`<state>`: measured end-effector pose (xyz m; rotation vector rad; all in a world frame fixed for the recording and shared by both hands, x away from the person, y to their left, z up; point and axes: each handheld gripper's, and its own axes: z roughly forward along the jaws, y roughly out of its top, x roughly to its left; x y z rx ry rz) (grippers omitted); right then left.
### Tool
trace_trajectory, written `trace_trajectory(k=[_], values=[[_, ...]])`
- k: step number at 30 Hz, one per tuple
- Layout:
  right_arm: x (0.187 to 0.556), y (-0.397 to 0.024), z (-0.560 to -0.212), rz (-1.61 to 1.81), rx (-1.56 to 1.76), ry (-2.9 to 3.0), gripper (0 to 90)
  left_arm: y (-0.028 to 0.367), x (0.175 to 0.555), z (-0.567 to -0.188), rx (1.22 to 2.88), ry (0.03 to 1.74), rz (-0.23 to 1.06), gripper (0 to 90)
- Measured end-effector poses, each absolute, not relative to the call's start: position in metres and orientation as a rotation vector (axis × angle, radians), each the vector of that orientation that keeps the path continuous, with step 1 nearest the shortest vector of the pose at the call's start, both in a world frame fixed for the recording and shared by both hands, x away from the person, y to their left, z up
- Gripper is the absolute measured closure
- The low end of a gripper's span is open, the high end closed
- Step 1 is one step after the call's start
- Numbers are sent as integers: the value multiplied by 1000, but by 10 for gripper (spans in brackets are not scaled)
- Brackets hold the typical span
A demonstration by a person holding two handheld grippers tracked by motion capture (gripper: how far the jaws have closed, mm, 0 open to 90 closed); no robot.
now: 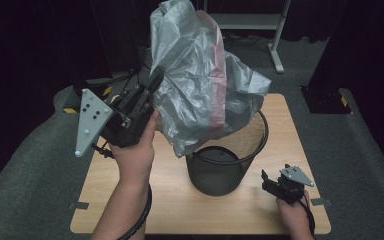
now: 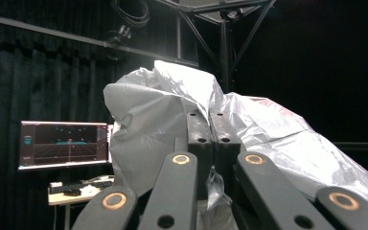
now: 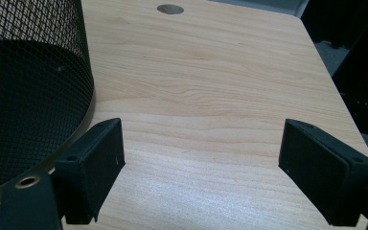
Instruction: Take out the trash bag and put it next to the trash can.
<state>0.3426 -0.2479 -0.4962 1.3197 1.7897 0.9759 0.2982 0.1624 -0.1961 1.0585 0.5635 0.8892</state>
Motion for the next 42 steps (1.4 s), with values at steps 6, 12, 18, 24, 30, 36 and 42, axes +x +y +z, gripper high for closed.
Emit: trace_trajectory(k=[6, 12, 18, 24, 30, 36, 42], values=[[344, -246, -499, 966, 1319, 1803, 155, 179, 293, -192, 1027, 581, 917, 889], [346, -243, -500, 967, 1316, 1811, 155, 195, 288, -192, 1026, 599, 947, 889], [347, -242, -502, 967, 1315, 1822, 155, 213, 281, -194, 1018, 633, 972, 889], [350, -245, -506, 956, 1329, 1829, 156, 231, 275, -196, 1024, 662, 1007, 889], [351, -247, -509, 952, 1323, 1845, 156, 242, 272, -200, 1033, 684, 1027, 889], [351, -249, -513, 964, 1334, 1859, 155, 251, 269, -205, 1050, 709, 1046, 889], [352, -250, -518, 959, 1354, 1889, 155, 258, 271, -206, 1065, 732, 1065, 889]])
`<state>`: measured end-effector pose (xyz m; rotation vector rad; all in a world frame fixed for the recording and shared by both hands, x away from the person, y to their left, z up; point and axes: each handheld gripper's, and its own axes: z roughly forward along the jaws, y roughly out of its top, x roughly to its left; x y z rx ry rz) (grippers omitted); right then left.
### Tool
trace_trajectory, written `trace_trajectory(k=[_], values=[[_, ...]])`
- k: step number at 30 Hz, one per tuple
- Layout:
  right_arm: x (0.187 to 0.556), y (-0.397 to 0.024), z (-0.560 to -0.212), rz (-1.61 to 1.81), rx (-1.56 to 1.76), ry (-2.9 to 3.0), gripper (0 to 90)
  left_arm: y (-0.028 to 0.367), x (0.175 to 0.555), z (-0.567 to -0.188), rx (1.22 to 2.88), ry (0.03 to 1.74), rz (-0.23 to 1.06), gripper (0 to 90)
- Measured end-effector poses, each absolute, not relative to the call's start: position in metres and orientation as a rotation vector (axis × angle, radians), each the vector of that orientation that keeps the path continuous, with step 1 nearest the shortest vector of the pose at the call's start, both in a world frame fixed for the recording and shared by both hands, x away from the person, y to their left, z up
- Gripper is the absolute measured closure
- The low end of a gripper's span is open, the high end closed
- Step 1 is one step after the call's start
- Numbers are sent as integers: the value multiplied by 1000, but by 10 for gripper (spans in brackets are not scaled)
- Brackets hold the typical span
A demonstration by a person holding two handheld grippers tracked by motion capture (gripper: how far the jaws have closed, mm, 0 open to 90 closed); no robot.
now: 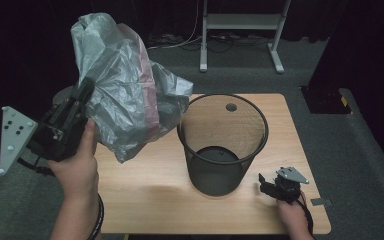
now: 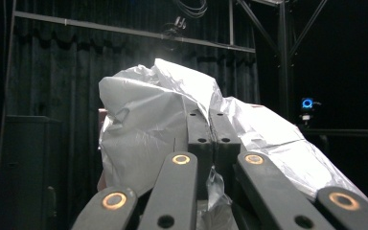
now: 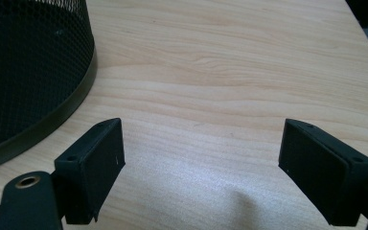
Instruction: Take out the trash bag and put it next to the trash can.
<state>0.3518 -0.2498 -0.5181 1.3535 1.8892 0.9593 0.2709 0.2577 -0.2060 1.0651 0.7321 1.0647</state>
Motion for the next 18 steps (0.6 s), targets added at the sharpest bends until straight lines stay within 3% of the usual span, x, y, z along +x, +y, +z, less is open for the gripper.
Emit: trace_trajectory(k=[18], values=[[357, -250, -524, 877, 1457, 2045, 156, 266, 283, -226, 1091, 823, 1077, 889]])
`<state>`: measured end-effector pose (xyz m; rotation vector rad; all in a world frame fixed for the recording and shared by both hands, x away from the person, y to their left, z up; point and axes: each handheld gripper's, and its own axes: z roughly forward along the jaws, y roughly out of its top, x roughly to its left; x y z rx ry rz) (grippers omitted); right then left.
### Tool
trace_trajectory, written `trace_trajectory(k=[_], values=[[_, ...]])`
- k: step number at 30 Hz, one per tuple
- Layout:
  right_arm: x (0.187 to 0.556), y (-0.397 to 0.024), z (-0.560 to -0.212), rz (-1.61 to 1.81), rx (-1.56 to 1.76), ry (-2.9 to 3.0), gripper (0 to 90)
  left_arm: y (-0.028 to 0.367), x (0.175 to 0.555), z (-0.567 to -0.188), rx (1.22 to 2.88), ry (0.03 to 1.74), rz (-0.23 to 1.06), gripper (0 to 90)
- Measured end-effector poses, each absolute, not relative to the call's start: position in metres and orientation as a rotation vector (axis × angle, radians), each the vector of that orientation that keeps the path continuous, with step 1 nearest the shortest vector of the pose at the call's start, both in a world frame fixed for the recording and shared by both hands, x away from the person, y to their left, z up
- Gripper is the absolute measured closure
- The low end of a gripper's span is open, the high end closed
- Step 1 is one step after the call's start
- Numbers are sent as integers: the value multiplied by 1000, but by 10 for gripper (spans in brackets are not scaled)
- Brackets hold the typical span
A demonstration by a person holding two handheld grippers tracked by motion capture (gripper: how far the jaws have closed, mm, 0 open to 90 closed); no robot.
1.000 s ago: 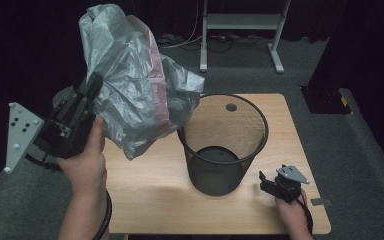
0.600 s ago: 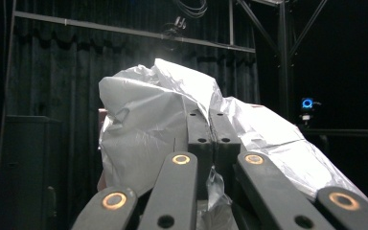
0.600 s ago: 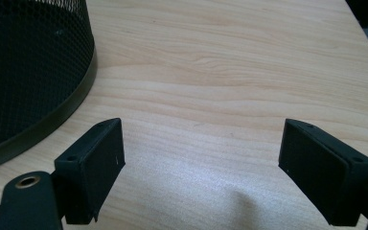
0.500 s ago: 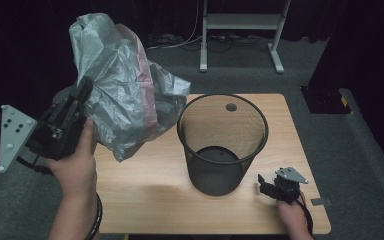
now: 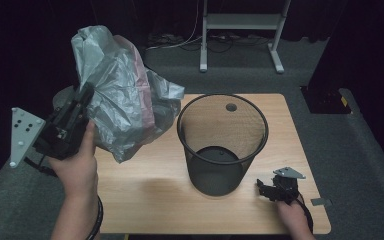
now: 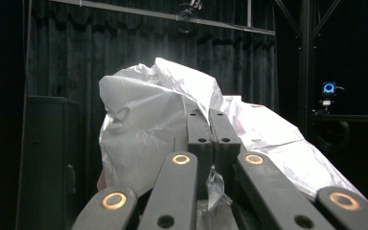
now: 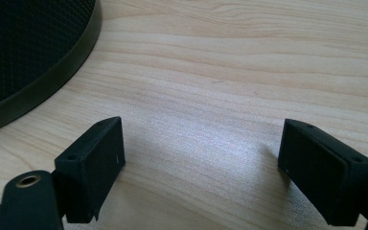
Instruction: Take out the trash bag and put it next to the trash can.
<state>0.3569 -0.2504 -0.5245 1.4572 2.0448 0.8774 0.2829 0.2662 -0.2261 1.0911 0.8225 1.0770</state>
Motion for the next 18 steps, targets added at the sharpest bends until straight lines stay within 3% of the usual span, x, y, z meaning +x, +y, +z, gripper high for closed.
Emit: trace_trajectory(k=[18], values=[[361, -246, -525, 868, 1459, 2042, 121, 261, 323, -272, 1170, 982, 1065, 889]])
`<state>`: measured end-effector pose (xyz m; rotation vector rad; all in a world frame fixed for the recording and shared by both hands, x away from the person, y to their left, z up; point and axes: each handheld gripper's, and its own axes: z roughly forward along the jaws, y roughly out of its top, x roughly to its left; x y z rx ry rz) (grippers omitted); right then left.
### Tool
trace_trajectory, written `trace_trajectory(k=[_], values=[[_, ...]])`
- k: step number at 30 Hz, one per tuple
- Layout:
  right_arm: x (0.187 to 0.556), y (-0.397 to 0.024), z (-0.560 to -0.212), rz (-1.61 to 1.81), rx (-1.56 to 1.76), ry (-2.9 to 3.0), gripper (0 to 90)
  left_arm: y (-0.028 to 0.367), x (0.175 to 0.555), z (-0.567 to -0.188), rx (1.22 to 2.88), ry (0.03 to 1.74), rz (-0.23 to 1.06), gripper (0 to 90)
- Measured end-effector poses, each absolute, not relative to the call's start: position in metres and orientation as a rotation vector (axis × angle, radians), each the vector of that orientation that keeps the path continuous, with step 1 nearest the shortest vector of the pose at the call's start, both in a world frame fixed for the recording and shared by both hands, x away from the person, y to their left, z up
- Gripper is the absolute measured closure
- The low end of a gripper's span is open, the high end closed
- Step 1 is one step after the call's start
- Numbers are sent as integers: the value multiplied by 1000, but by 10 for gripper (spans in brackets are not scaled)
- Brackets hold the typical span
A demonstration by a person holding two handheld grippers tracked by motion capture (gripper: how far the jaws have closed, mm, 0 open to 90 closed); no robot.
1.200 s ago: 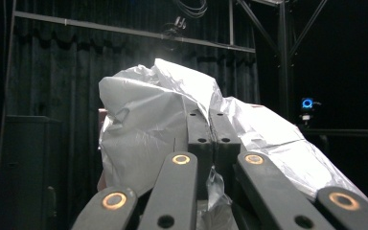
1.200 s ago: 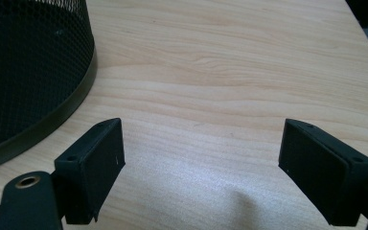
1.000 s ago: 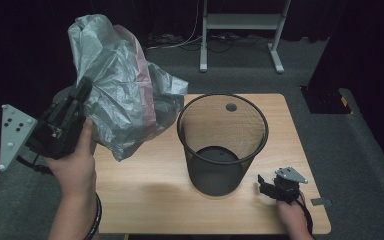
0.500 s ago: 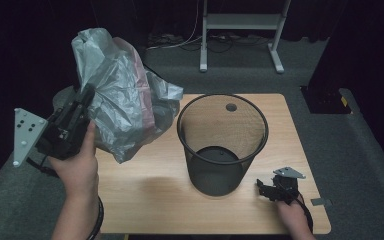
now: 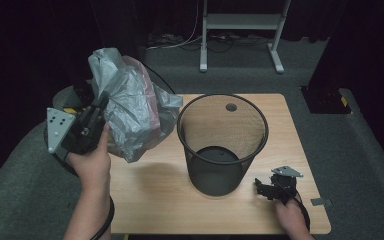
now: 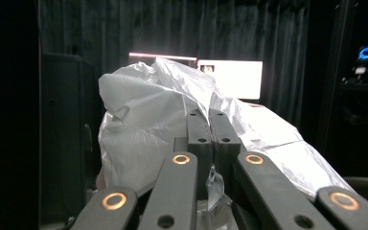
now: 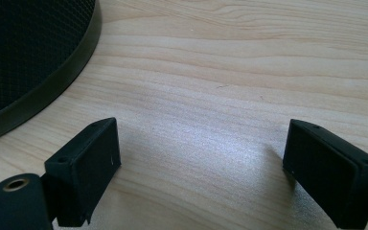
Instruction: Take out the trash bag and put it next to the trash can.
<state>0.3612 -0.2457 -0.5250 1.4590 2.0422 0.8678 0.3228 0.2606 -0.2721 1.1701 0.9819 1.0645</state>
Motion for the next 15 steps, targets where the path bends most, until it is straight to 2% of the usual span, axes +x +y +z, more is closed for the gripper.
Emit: trace_trajectory(k=[15], values=[[359, -243, -525, 876, 1456, 2044, 142, 239, 397, -339, 1249, 1072, 1017, 889]])
